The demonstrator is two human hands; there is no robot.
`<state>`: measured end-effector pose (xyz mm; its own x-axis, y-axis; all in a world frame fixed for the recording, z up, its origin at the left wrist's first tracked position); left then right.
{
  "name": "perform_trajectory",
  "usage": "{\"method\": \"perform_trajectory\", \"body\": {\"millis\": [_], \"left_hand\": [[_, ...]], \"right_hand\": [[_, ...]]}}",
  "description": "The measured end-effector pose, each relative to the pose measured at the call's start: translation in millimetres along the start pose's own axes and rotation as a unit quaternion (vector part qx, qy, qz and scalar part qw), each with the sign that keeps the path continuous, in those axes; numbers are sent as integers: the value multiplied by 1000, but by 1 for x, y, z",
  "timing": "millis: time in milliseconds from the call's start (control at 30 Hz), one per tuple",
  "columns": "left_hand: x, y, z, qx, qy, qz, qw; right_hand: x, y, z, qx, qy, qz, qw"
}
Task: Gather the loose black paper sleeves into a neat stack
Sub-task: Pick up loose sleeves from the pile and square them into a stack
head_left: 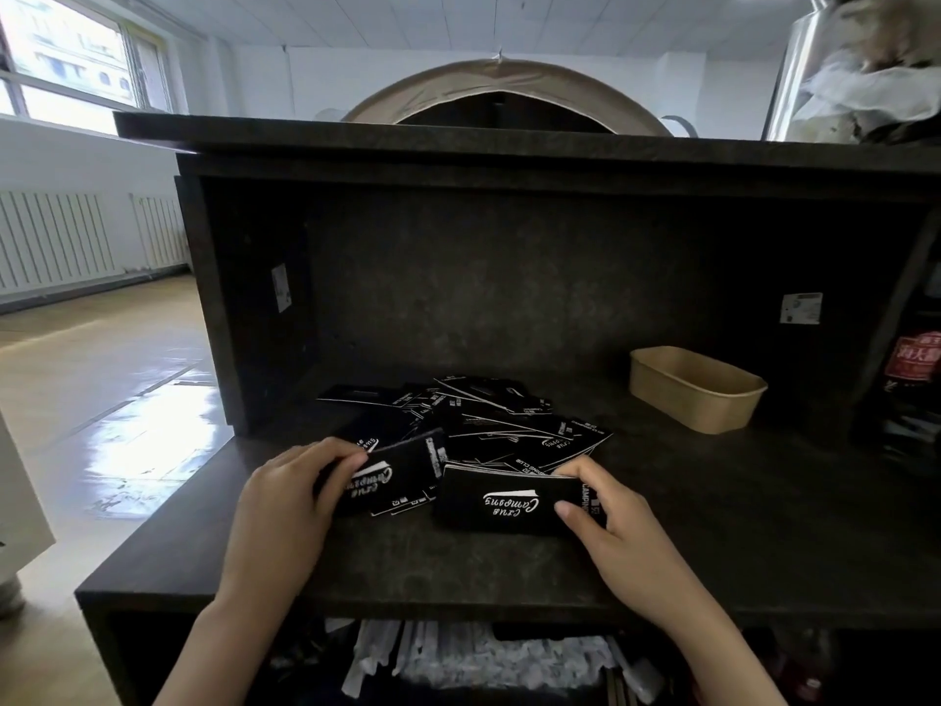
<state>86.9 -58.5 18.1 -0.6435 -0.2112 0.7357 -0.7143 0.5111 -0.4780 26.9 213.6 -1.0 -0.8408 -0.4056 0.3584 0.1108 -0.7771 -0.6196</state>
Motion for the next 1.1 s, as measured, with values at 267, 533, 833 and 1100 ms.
{"method": "perform_trajectory", "body": {"millis": [267,533,833,1100], "left_hand": [[2,23,-19,-135,17,91,987],[-6,70,-69,-215,53,186,957],[-12,91,-75,-147,92,218,960],[-13,83,-80,-104,93,190,972]], "right_hand": [[2,4,-8,-19,13,5,1000],[3,5,-8,-27,6,7,1000],[4,1,-3,-29,-19,-13,999],[3,1,-5,-12,-13,-7,1000]]}}
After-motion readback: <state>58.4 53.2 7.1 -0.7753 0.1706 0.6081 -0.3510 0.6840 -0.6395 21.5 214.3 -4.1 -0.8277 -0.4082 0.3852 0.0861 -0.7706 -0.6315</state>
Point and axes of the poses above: each hand's wrist, its own x-axis towards the middle knuckle, its own y-axis out of the palm, z = x × y, the point moved 7 cm from there along x, towards the middle knuckle, and after that the axes turned 6 degrees about -x, right-handed, at the moved point
